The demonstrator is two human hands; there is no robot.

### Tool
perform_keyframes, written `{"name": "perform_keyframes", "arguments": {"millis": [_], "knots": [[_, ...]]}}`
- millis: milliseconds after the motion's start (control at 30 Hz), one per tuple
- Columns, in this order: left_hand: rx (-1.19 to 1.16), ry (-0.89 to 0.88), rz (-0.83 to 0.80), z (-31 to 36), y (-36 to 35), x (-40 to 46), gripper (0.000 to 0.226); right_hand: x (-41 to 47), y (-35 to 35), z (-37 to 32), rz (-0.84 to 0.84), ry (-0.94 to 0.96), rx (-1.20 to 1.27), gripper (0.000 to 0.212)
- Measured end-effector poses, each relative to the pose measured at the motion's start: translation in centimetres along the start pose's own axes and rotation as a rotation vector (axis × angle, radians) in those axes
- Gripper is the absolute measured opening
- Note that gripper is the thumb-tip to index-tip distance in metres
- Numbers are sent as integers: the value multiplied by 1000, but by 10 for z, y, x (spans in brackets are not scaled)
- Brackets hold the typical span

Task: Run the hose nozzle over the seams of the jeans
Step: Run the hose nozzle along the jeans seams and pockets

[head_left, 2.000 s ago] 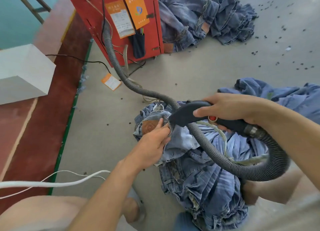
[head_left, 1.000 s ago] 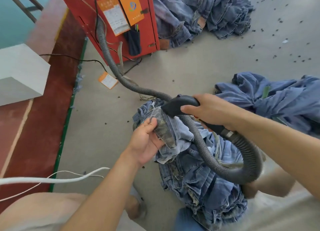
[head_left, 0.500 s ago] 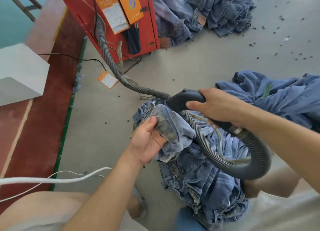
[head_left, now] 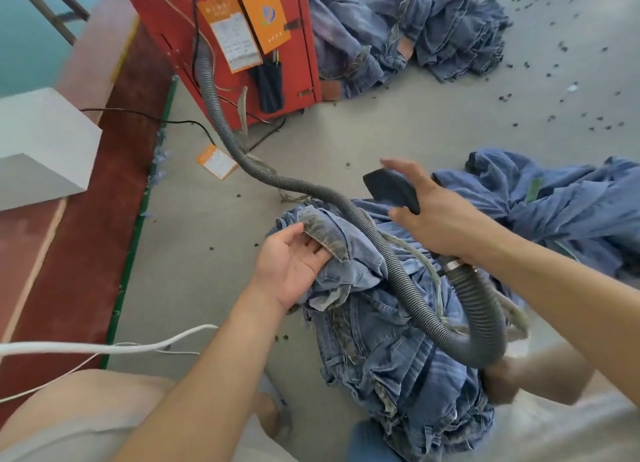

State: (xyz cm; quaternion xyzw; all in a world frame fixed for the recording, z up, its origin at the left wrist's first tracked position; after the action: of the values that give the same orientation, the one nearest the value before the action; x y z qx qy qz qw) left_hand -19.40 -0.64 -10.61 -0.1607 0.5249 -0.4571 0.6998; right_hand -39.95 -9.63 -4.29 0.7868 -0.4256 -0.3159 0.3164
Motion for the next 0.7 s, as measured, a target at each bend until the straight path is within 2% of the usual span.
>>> {"name": "perform_keyframes", "arguments": {"millis": [100,133,233,267,367,433,533,700], "knots": [[-60,-20,-10,1,-5,3,34,-4,-15,-4,-50,11,-7,32],[-80,-16,-42,-1,-9,2,34,-5,-21,-7,-65,10,-11,30],[-74,21,-169,-6,-24,-1,42,-2,-35,-16,-43,34,-40,62],[-50,35,-190,-8,-29,-2,45,1,-35,-17,-18,30,-50,64],[56,42,-185,-12,-35,-1,44,13,-26,-15,96,38,-65,42],[119,7,-154,-12,-33,2,39,21,-17,-11,135,17,-32,46],[91,-18,-166,-11,-27,5,47,27,-12,-6,130,-28,54,42],[67,11,-232,-13,-25,3,63,27,-26,-12,90,-10,147,65]]}}
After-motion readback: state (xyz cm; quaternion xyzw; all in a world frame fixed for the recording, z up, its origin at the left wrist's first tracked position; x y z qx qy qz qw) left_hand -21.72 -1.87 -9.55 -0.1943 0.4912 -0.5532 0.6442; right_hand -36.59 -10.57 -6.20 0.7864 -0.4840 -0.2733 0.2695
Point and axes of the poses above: each hand's wrist, its own x-axis towards the middle knuckle, its own y-axis out of the back of the hand, z = x × y, the point moved 4 cm from there along x, towards the middle knuckle, and after that the axes turned 2 degrees about -x, right-handed, at the moved point
